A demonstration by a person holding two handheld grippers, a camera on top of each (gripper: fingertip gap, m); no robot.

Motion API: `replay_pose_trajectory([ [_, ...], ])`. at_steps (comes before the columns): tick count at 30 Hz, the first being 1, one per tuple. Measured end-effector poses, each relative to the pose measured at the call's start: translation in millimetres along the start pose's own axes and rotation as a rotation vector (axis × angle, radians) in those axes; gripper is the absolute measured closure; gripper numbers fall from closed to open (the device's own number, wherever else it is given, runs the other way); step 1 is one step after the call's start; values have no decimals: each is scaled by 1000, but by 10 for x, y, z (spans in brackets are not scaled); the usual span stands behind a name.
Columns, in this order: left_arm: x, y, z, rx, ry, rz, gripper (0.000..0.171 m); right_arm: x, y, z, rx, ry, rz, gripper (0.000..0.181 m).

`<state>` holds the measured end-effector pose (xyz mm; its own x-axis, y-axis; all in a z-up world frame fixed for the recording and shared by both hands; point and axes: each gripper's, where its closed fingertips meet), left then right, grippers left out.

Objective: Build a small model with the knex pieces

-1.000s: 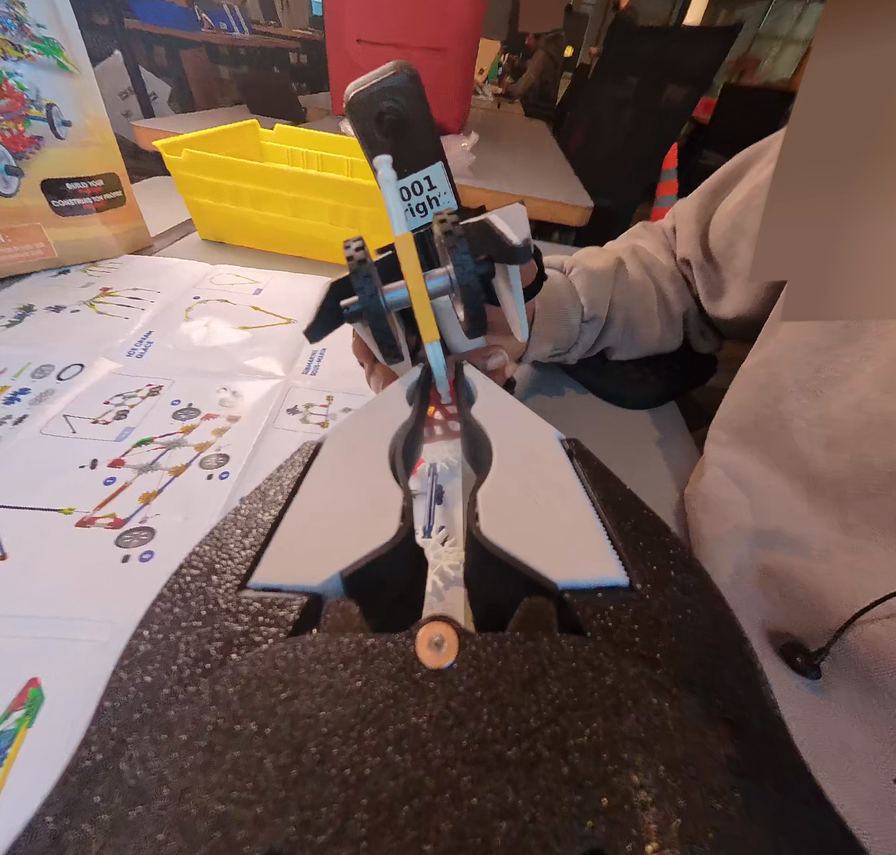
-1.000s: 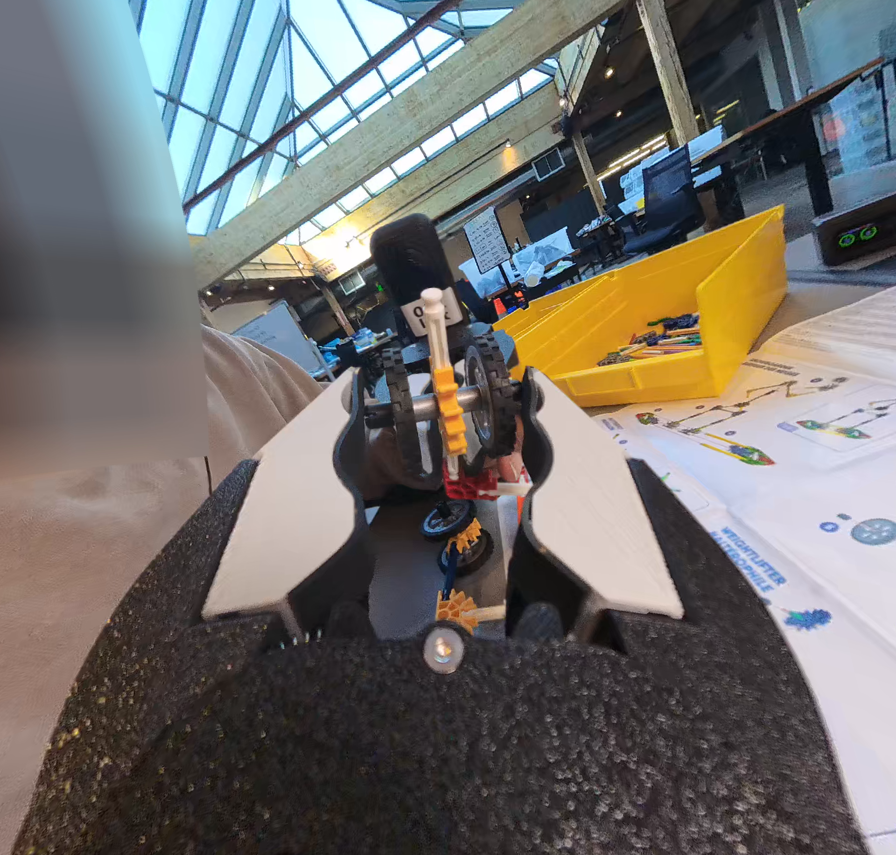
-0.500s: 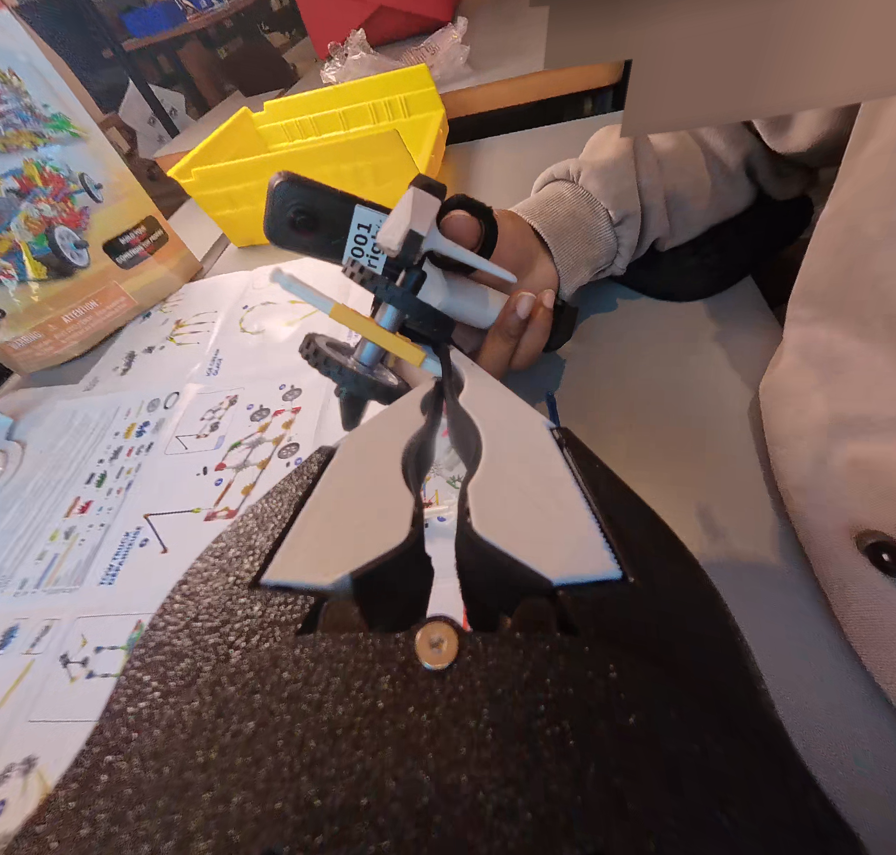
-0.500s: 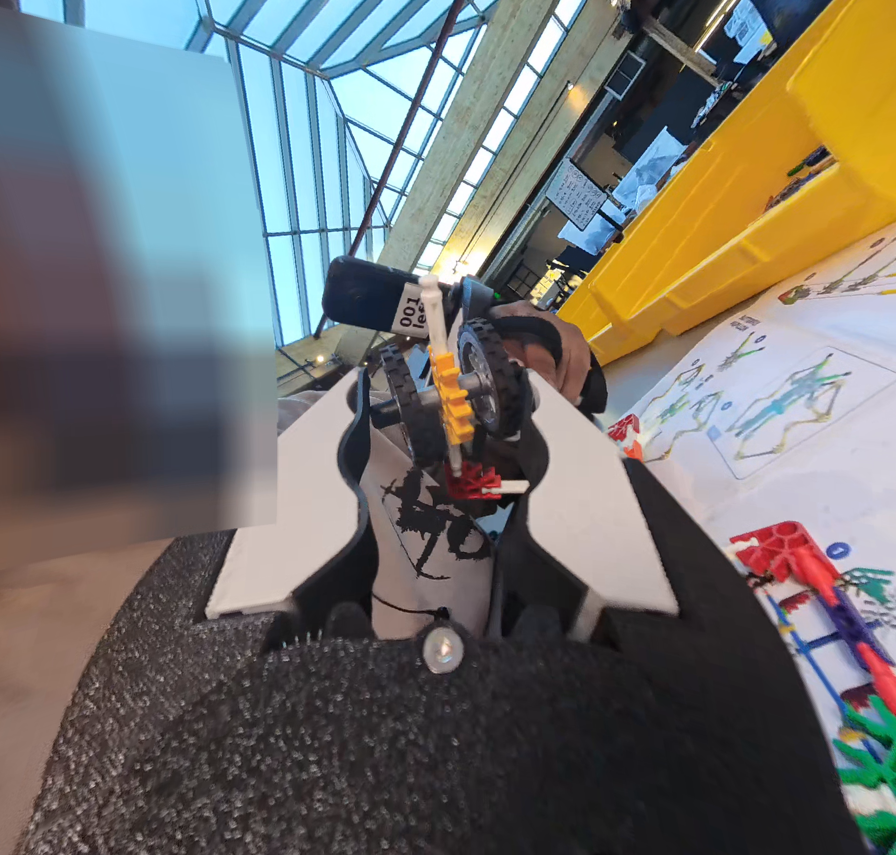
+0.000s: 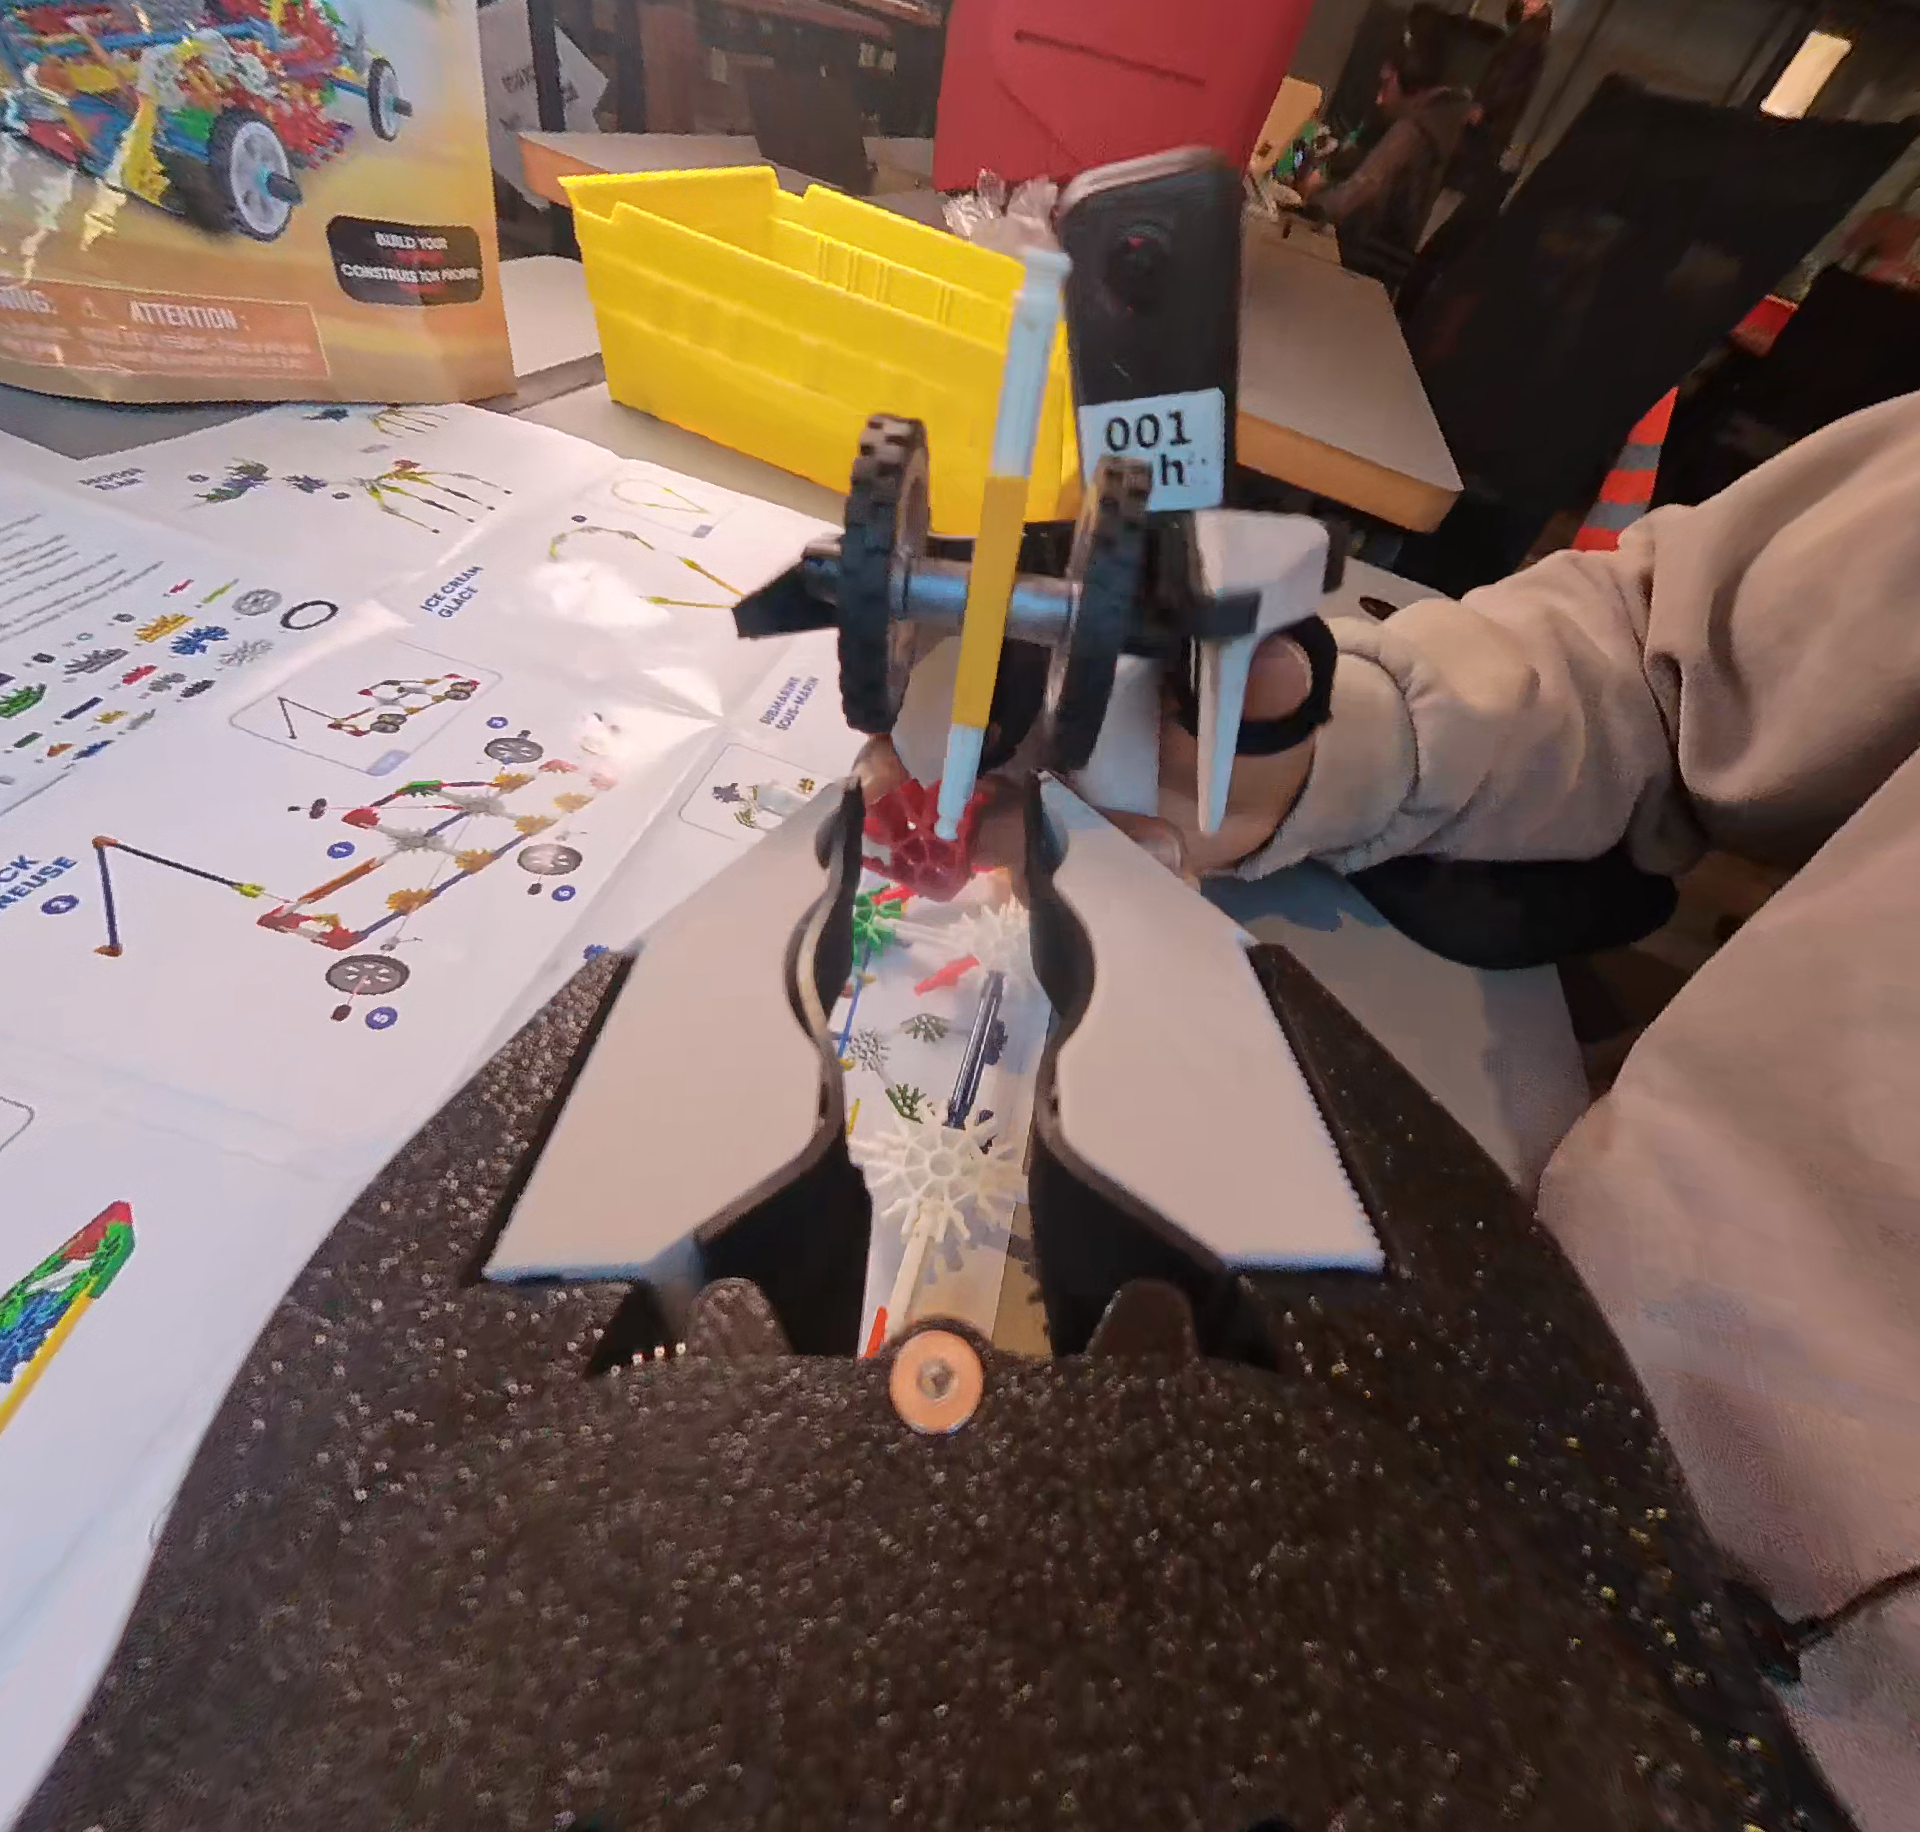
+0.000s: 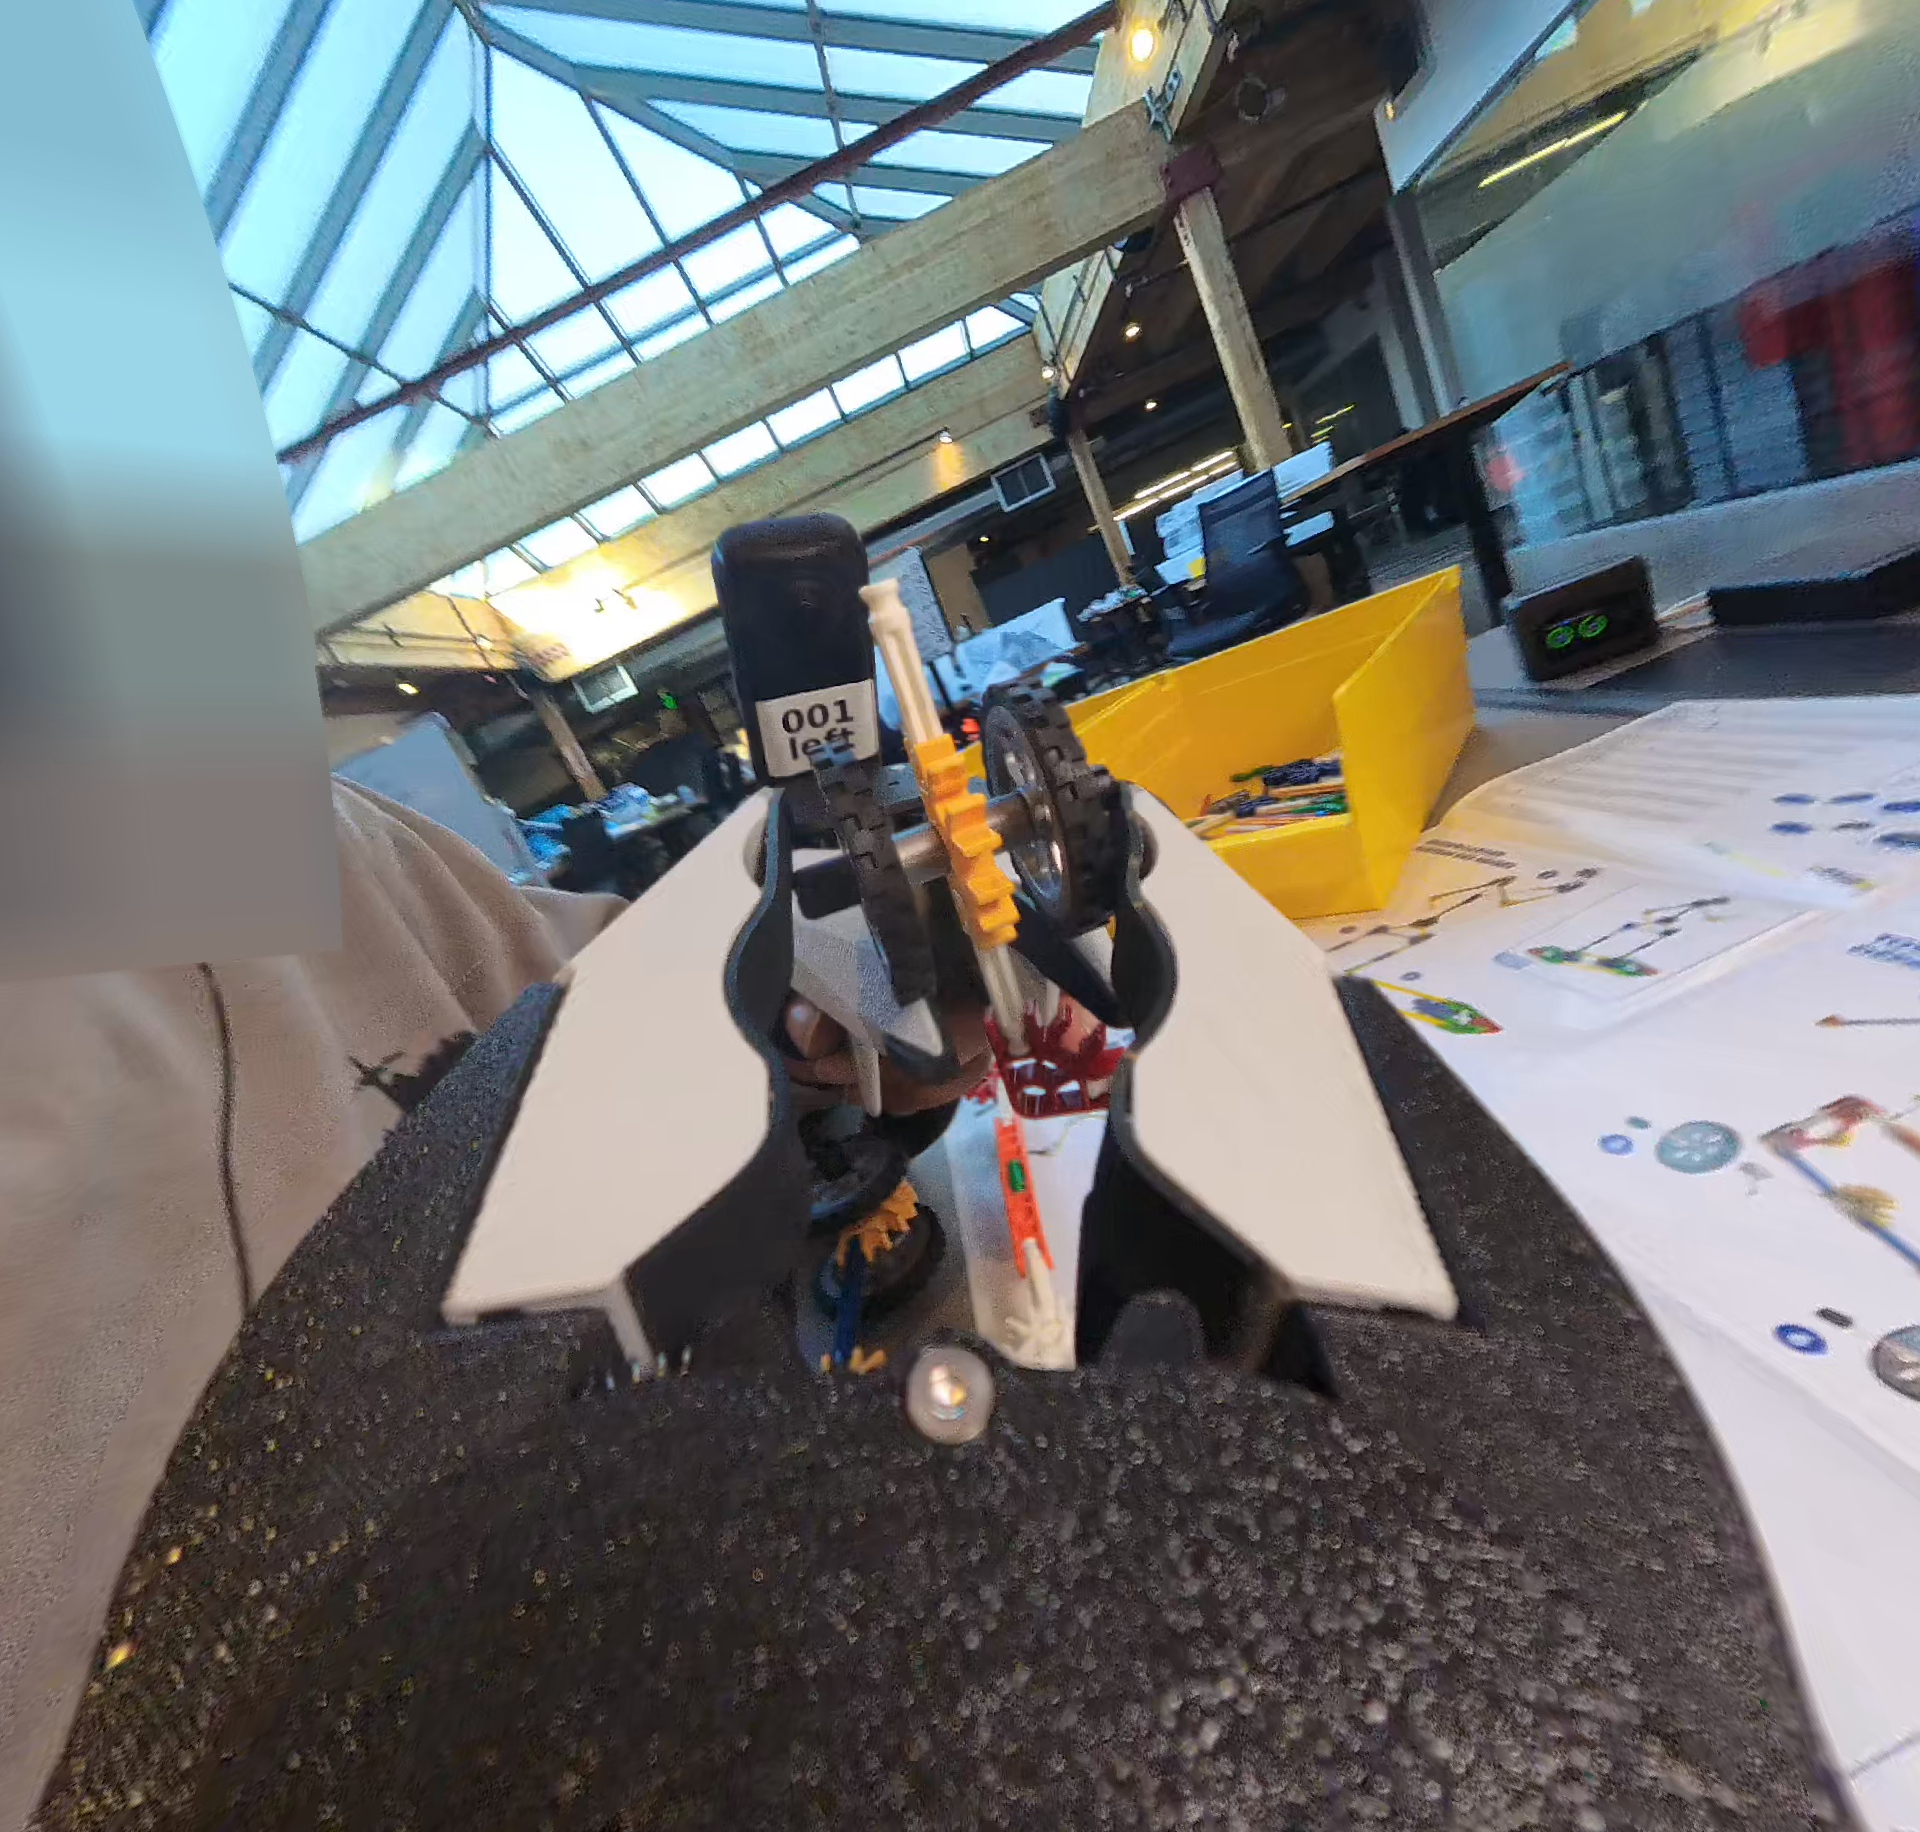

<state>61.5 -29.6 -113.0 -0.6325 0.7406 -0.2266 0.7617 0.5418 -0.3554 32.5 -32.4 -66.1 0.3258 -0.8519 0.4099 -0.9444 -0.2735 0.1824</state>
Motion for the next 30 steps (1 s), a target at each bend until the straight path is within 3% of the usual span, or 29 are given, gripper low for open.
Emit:
replay_pose_trajectory([
  [4,72,37,-41,-33,-16,-36,152,30,72,-1,3,-141,111,122],
  [8,160,-12,-34,5,114,-112,153,-42,28,-11,52,-250,211,122],
  [15,-9,-124,225,214,246,52,154,109,-114,308,337,-297,-30,128],
  [18,-131,-121,328,246,165,187,155,189,-138,414,410,-351,-84,128],
  [20,-293,-165,396,276,35,380,156,286,-152,471,440,-359,-145,129],
  [21,-386,-204,409,277,-43,494,165,333,-148,464,427,-350,-171,129],
  [23,-573,-318,336,241,-248,751,168,403,-151,438,402,-302,-225,130],
  [24,-573,-330,303,225,-335,815,167,400,-145,421,392,-270,-228,130],
  [27,-372,-248,264,155,-394,746,166,209,-121,368,368,-186,-134,130],
  [30,-237,-239,187,101,-354,648,165,41,-114,314,327,-40,-60,130],
])
Point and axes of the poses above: each gripper's, where its closed fingertips meet, y out along the fingers, z out of its underside, x = y × z across the jaws, and after that the axes turned 8 degrees about x, right-handed
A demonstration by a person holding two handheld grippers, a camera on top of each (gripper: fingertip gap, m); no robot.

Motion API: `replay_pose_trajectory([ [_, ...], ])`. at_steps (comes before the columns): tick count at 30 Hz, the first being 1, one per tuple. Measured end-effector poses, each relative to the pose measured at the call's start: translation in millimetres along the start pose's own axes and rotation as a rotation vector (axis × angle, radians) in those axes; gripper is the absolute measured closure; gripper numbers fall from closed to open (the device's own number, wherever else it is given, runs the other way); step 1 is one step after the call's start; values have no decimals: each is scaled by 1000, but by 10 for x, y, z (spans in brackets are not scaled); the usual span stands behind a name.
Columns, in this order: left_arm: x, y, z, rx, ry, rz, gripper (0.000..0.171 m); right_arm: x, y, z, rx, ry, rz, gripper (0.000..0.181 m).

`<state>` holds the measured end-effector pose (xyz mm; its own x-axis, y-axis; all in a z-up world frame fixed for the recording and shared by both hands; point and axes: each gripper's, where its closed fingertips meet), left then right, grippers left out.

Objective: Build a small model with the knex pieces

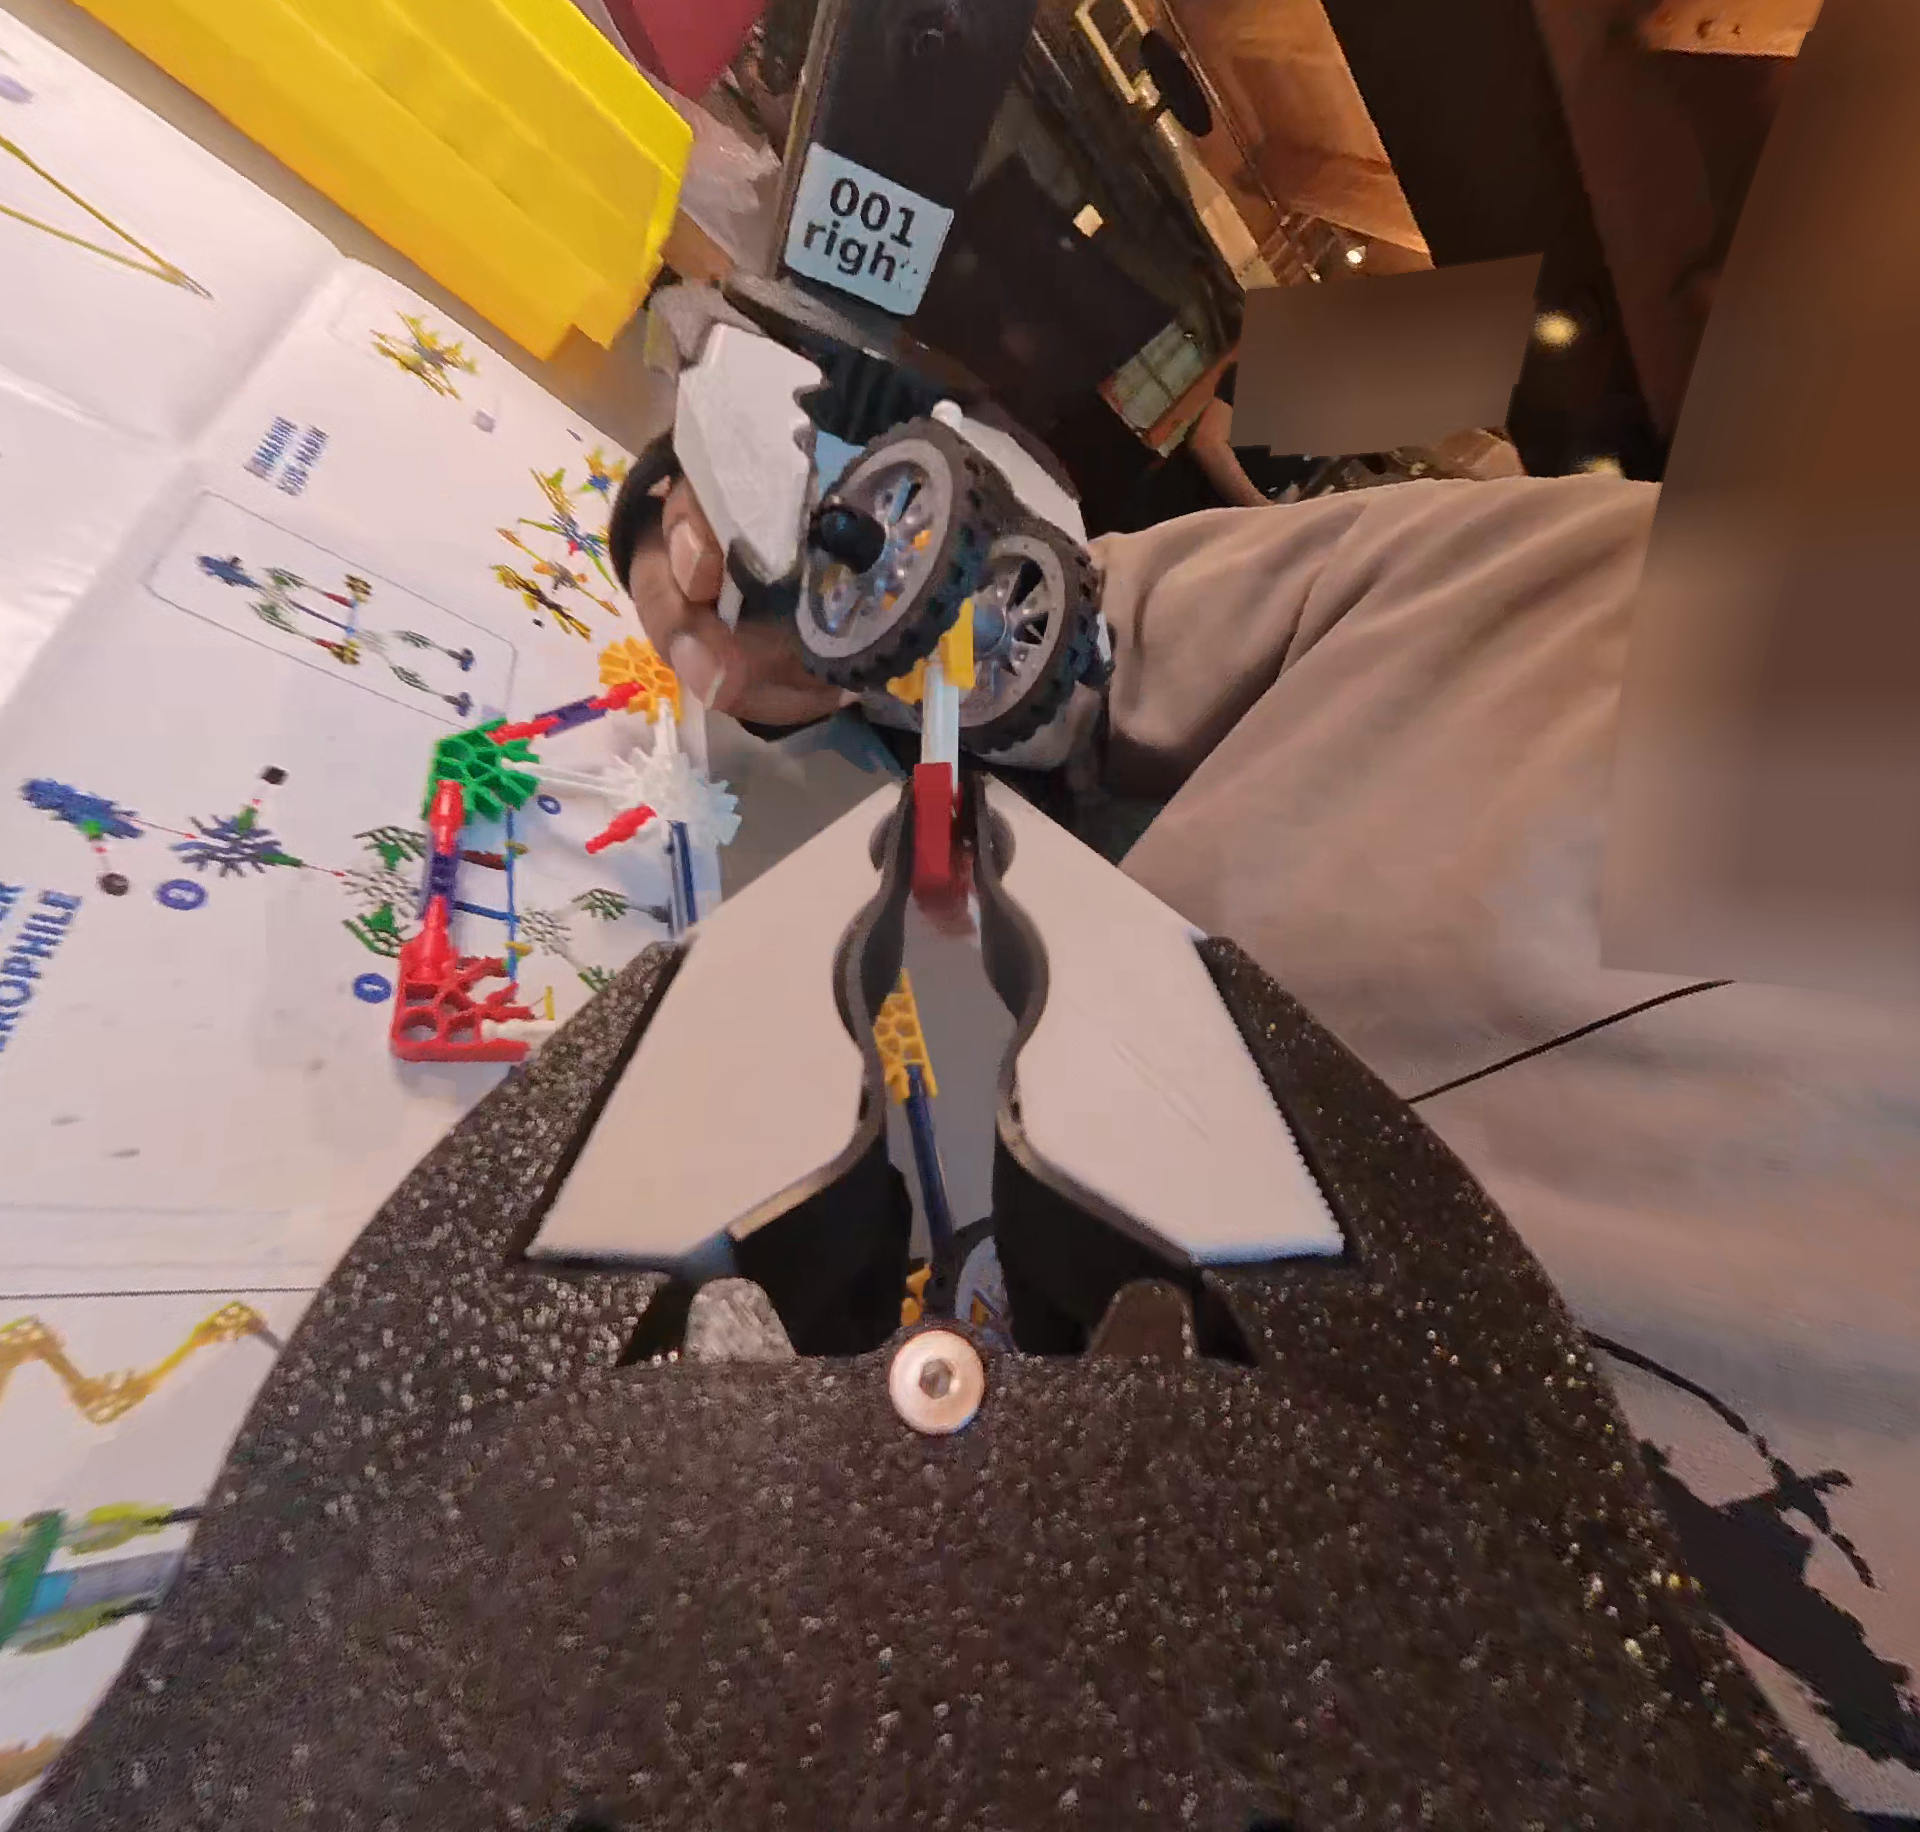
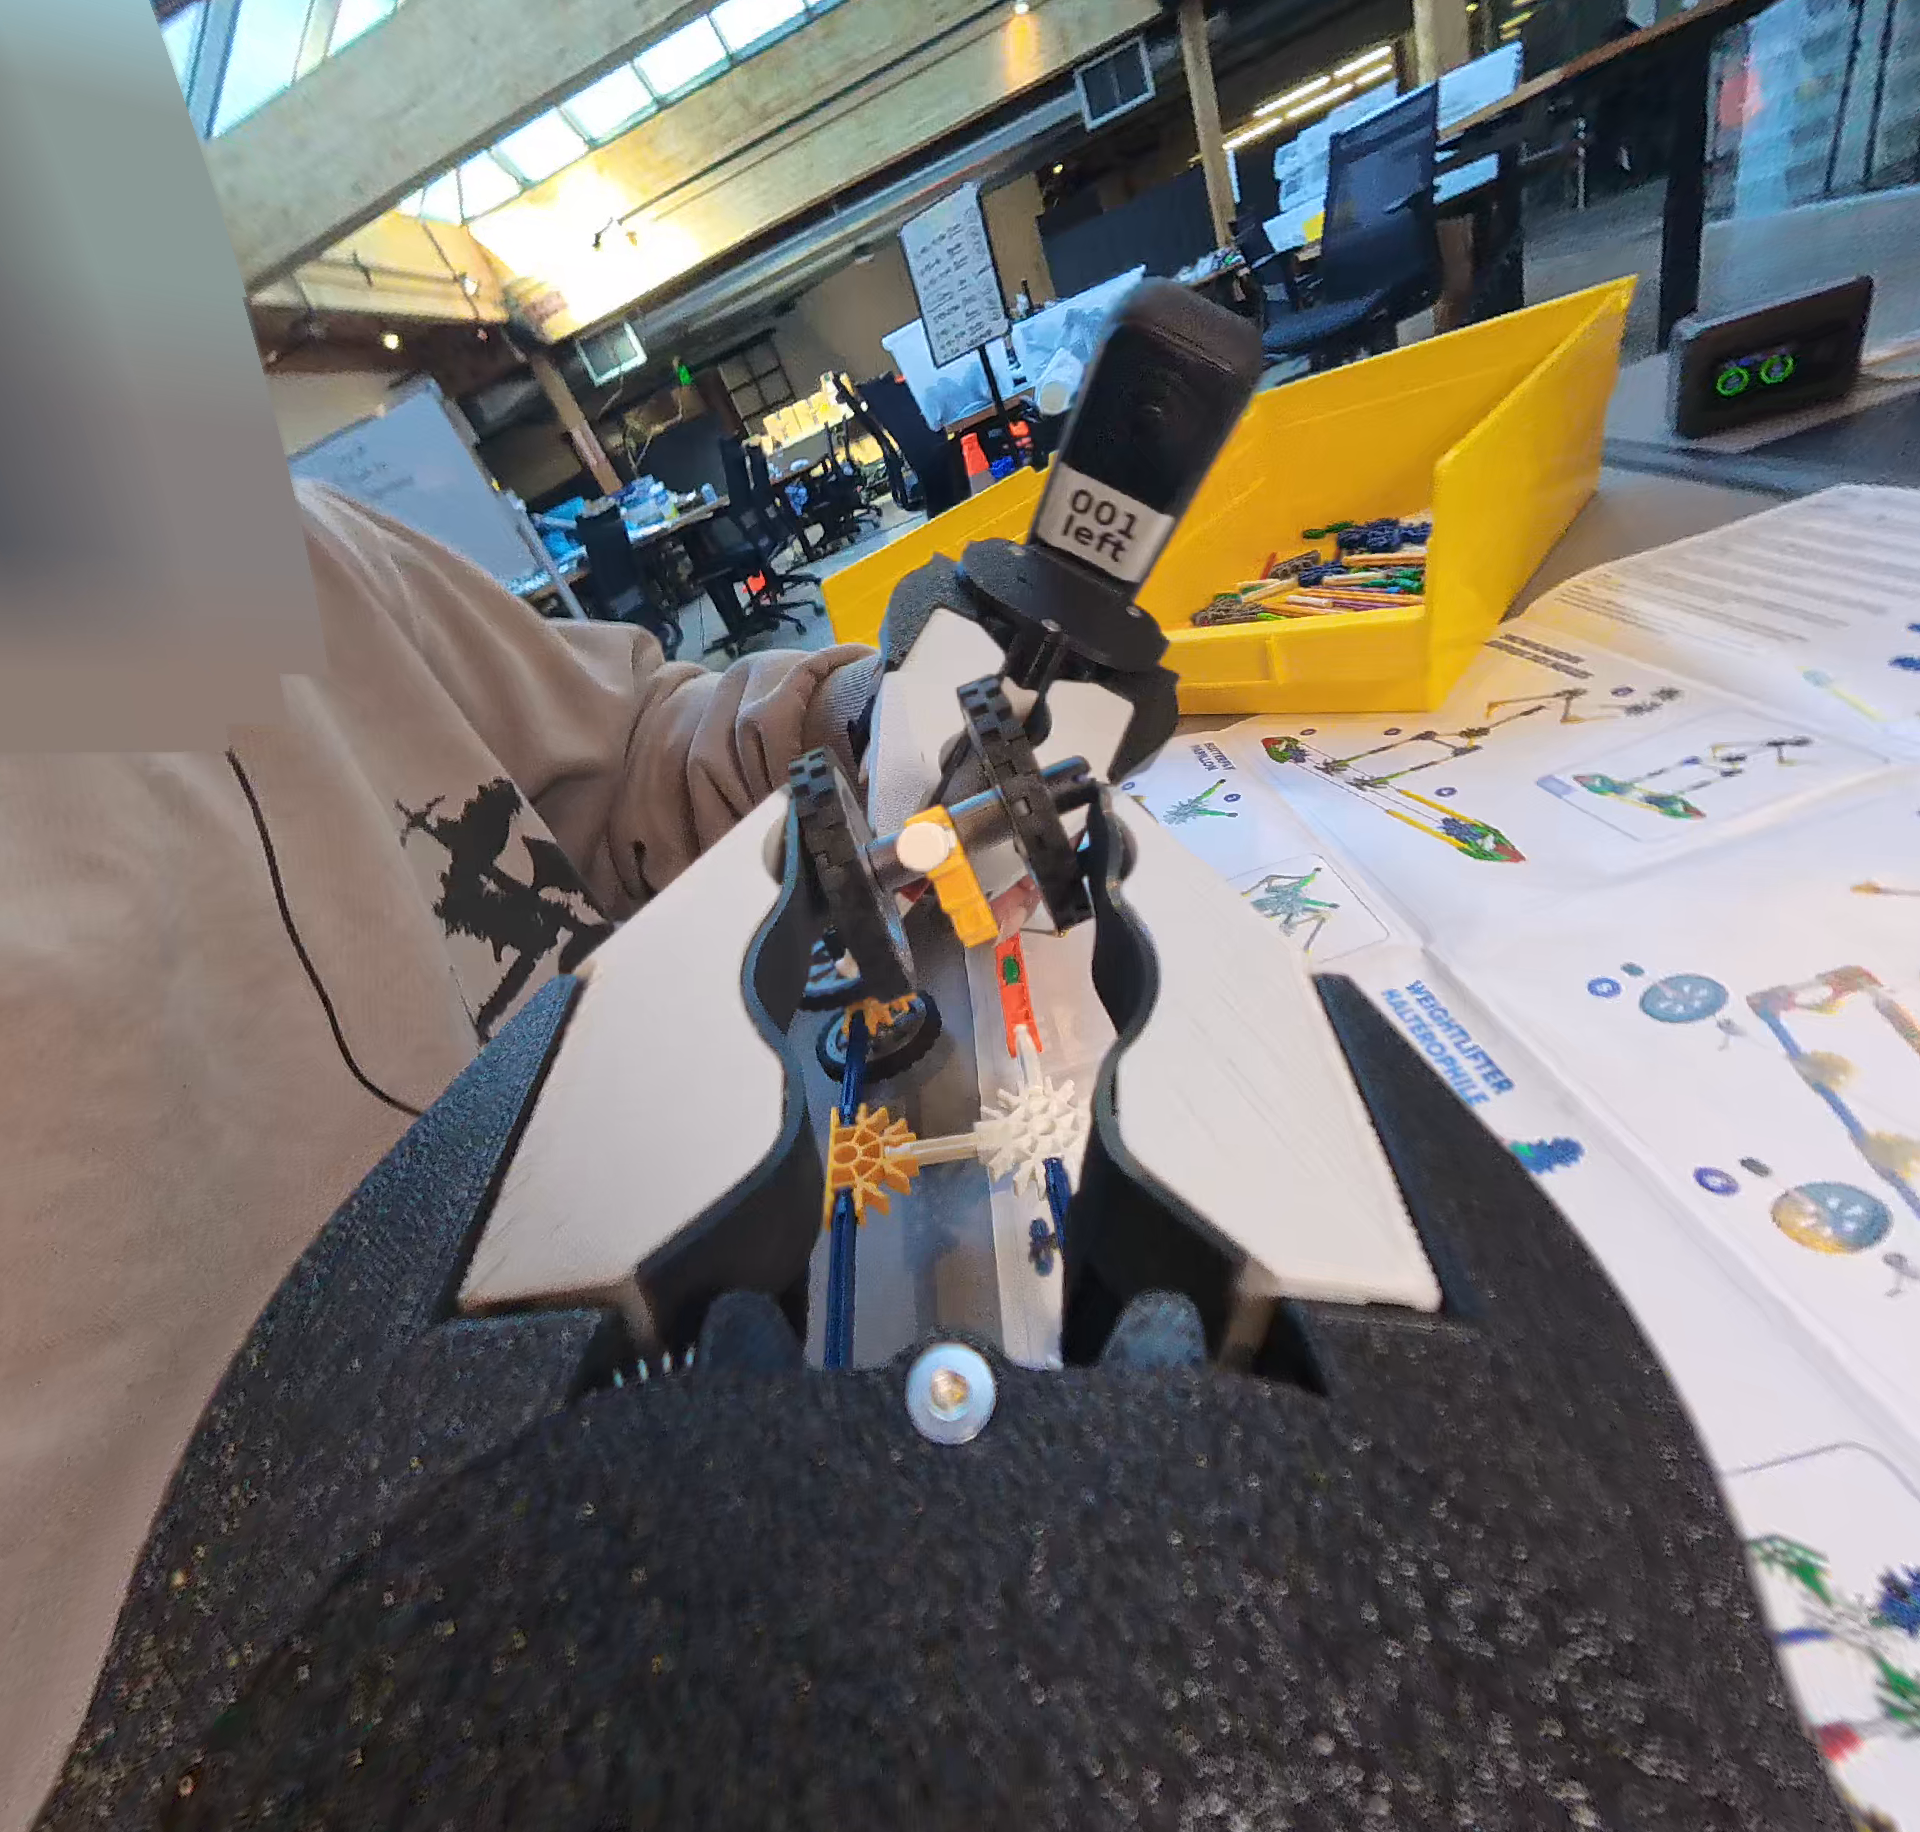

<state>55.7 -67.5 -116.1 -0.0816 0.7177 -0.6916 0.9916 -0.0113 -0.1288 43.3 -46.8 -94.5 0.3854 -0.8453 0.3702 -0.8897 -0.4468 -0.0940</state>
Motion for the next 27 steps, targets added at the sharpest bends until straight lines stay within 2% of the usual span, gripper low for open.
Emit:
replay_pose_trajectory([
  [5,88,-29,-51,4,168,-212,160,-71,8,-7,6,67,38,130],
  [8,90,-10,-49,26,225,-271,160,-62,27,10,11,69,37,130],
  [12,21,11,16,62,218,-224,161,14,44,66,67,0,17,131],
  [16,-147,61,133,118,152,-56,159,118,72,210,169,-14,-65,130],
  [21,-48,119,267,208,165,-120,166,162,91,278,214,-5,-93,131],
  [24,83,90,213,191,224,-249,168,65,53,284,224,7,-43,131],
  [27,225,29,125,205,369,-461,168,-62,33,236,181,30,26,132],
])
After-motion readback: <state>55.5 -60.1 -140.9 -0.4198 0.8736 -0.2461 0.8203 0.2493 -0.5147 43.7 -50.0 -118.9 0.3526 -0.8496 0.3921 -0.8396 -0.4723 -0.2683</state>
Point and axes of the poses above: each gripper's, where its closed fingertips meet, y out along the fingers, z out of its underside, x = y × z across the jaws, and after that the axes turned 8 degrees about x, right-handed
